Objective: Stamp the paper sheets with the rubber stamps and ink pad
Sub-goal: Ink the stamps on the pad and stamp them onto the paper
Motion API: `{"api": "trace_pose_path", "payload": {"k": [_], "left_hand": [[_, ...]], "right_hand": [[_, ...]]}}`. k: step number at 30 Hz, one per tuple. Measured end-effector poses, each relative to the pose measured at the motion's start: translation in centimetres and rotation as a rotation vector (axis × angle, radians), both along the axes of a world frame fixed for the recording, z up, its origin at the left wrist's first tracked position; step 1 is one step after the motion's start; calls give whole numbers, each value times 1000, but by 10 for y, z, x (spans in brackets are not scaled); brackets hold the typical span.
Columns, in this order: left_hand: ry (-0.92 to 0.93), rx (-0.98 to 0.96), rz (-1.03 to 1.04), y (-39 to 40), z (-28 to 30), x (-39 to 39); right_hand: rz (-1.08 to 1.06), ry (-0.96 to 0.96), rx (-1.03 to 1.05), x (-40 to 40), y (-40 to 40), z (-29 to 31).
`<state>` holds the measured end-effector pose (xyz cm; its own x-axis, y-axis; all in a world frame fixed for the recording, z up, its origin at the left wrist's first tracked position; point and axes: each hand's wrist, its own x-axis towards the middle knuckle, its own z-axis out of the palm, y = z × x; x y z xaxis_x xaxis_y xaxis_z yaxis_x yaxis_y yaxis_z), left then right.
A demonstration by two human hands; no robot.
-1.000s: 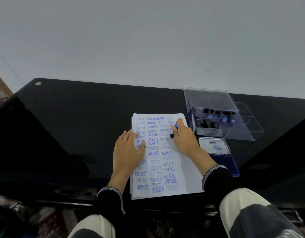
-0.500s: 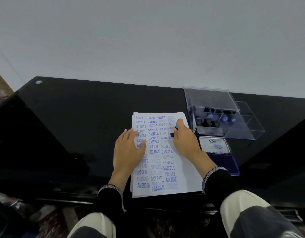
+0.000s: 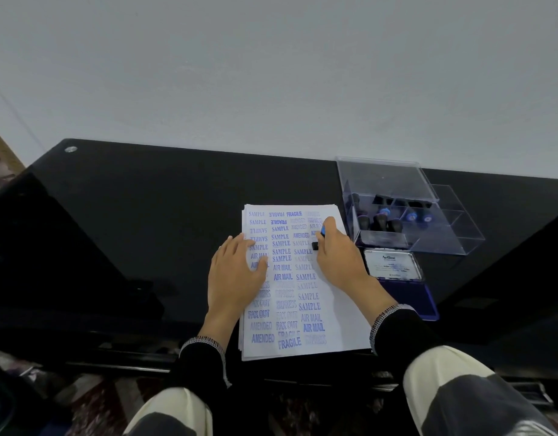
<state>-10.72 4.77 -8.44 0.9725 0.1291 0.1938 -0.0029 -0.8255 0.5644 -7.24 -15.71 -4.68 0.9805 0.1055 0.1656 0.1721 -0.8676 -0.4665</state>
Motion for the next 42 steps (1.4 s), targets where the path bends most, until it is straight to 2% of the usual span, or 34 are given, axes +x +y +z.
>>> {"api": "trace_pose_path", "payload": {"k": [4, 10, 19, 28, 34, 42], "left_hand": [[-2, -11, 0, 0, 1, 0], [-3, -20, 2, -1, 3, -2], [0, -8, 5, -1, 2, -2], [5, -8, 4, -1, 1, -1], [7, 2, -2, -1, 2, -1], [11, 0, -1, -1, 4, -1]], "right_hand": [[1, 3, -81, -1, 2, 3], [-21, 16, 53, -1, 1, 3], [8, 57, 28, 9, 0, 10], [-15, -57, 133, -13, 2, -4], [2, 2, 262, -10, -3, -4], [-285, -74, 759, -5, -21, 29]]}}
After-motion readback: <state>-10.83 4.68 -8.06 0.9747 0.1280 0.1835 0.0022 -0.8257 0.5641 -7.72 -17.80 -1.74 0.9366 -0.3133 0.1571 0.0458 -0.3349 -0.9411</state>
